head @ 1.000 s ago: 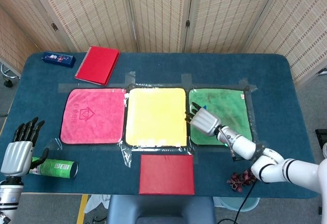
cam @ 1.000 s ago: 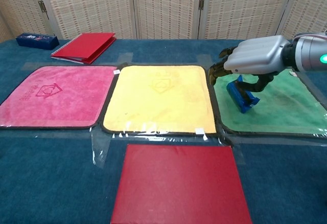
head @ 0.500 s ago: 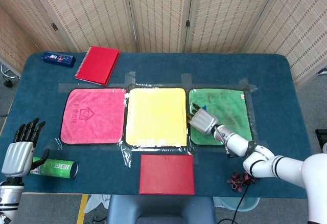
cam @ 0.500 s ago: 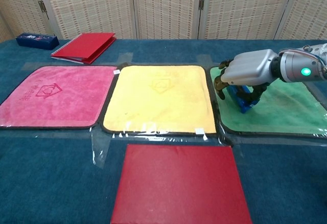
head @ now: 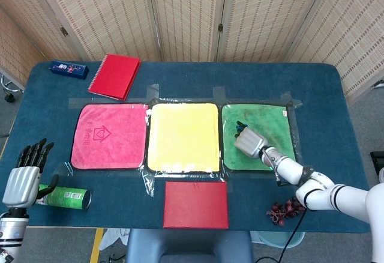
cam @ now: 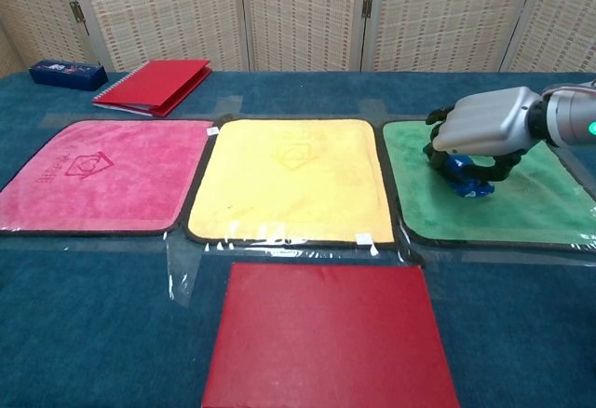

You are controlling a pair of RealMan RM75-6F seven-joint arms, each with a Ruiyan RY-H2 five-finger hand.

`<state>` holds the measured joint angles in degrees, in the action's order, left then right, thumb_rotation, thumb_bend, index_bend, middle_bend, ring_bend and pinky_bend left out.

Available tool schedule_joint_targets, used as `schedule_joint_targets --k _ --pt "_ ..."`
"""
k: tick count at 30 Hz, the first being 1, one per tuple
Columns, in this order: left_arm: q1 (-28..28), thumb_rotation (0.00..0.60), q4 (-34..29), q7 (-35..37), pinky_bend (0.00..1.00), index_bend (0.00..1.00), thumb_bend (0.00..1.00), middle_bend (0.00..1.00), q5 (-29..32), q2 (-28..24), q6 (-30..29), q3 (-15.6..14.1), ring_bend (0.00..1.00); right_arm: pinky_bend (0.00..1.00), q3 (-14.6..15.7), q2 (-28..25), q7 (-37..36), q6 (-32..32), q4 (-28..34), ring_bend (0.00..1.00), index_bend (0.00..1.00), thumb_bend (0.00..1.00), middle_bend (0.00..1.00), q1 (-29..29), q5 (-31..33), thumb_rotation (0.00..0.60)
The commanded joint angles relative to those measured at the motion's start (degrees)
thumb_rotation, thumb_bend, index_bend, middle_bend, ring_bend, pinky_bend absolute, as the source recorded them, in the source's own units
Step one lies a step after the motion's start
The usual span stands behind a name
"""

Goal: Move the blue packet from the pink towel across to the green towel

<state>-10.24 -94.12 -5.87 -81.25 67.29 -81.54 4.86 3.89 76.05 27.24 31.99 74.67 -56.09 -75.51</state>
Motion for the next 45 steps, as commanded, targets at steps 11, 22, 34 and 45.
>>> schedule_joint_targets --k 11,22,34,45 --pt "-0.2 0.6 0.0 -0.2 0.0 0.0 0.45 0.0 0.1 0.1 0.1 0.3 0.0 0.03 1.1 -7.0 -2.9 6.9 4.8 0.2 0.47 0.68 0.31 5.4 -0.9 0.6" --pt "-0.6 0.6 -1.4 -1.4 0.0 0.0 0.45 0.0 0.9 -1.4 0.1 1.2 0.0 0.03 0.2 -19.1 -17.4 31.1 16.2 0.21 0.33 0.68 0.21 20.0 -6.7 0.6" --pt "1.3 0.6 -3.7 -3.2 0.0 0.0 0.45 0.0 2.6 -3.5 -1.4 0.7 0.0 0.05 1.8 -20.7 -26.9 56.4 19.2 0.14 0.04 0.64 0.06 40.6 -9.2 0.6" --pt "5.0 0.6 -6.9 -4.0 0.0 0.0 0.45 0.0 0.3 -3.5 -5.8 -1.7 0.0 0.05 3.0 -15.6 -31.7 63.0 15.1 0.12 0.03 0.58 0.05 50.6 -11.3 0.6"
